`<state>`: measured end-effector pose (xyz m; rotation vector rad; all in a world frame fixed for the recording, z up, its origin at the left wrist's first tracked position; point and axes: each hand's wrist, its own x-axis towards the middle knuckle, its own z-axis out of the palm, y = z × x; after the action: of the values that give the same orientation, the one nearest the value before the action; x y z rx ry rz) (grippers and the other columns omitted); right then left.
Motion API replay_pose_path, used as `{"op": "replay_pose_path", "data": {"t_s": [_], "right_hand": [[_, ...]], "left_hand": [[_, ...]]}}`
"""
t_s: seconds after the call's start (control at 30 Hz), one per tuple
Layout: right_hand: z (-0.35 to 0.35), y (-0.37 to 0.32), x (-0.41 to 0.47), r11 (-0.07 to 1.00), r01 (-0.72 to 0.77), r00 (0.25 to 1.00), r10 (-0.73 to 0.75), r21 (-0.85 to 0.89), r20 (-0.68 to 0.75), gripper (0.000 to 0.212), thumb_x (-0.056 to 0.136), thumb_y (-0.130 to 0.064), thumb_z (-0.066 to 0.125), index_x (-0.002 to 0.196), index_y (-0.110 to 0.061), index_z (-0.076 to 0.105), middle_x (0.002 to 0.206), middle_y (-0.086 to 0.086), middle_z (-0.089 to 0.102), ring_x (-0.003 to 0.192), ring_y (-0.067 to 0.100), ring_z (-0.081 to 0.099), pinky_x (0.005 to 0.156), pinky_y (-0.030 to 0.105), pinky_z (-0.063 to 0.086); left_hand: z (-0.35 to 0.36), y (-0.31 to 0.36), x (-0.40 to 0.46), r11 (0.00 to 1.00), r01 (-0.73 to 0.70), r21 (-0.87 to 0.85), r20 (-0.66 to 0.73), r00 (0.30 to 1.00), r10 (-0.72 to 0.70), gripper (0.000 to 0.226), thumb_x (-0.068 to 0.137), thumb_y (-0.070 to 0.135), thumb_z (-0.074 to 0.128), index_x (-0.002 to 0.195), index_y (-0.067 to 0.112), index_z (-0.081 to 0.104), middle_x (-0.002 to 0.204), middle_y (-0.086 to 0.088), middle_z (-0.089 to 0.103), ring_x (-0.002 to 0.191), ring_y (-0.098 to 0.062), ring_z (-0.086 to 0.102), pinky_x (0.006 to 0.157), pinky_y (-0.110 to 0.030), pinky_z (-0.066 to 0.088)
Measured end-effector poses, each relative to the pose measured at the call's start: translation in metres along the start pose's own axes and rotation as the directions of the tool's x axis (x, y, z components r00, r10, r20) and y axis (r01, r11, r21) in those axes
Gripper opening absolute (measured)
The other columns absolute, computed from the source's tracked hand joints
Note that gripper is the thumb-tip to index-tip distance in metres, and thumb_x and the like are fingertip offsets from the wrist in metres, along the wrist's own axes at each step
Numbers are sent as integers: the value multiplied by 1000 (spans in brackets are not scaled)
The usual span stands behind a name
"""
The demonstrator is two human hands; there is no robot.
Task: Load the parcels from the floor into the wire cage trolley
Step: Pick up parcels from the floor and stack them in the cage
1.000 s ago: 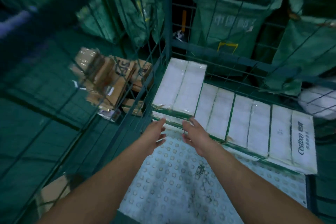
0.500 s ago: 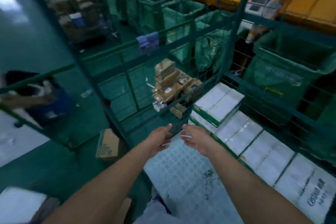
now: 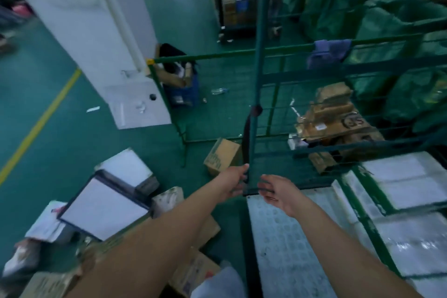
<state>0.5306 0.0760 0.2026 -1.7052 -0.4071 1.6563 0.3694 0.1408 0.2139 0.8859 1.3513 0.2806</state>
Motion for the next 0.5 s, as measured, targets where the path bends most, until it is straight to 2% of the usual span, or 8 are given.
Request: {"op": "replay_pose_path", "data": {"t_s": [0.07,0.13,0.2,0.3,0.4,0.5], "right_hand": [[24,-2,14,998,-22,999,25,-60,48,16,103,-26,58,111,-13,65,90,6,69,82,21,61,81,33,51],[52,-7,32,991,-25,995,37,-128,90,18,102,-27,60,112,-14,66,89,6,70,78,20,63,78,33,53],[81,-14,45,983,-33,992,54,-180,115,16,103,-27,59,113,-17,66,94,4,72,83,21,66,80,33,54],[118,-22,58,969,-48,986,84,-243,142,16,103,-28,59,115,-18,64,103,3,72,90,21,68,80,32,54],[155,-34,73,950,-41,979,101,-311,179,16,104,-28,56,114,-18,64,102,3,70,88,19,65,79,32,51],[196,-42,88,925,-13,972,101,-379,214,15,104,-28,57,113,-18,64,100,2,71,90,20,65,80,33,51]], "left_hand": [[-24,-9,4,999,31,-38,-44,998,-33,25,104,45,54,116,23,56,115,0,61,93,-16,60,94,-35,51],[-53,-14,8,996,39,-81,-93,995,-46,34,103,45,55,127,21,55,123,-1,59,95,-16,60,88,-34,53],[-82,-19,14,989,50,-138,-142,987,-70,39,103,45,55,132,18,54,126,-2,60,104,-18,62,82,-32,55],[-117,-27,17,977,70,-199,-176,979,-106,46,103,48,55,139,21,50,132,0,59,120,-22,61,96,-37,52],[-153,-34,17,959,71,-275,-218,967,-134,54,102,49,55,146,19,47,136,0,59,117,-22,62,99,-38,53],[-191,-43,11,929,65,-364,-268,948,-172,53,102,50,56,145,18,49,138,0,60,119,-21,62,108,-40,49]]}}
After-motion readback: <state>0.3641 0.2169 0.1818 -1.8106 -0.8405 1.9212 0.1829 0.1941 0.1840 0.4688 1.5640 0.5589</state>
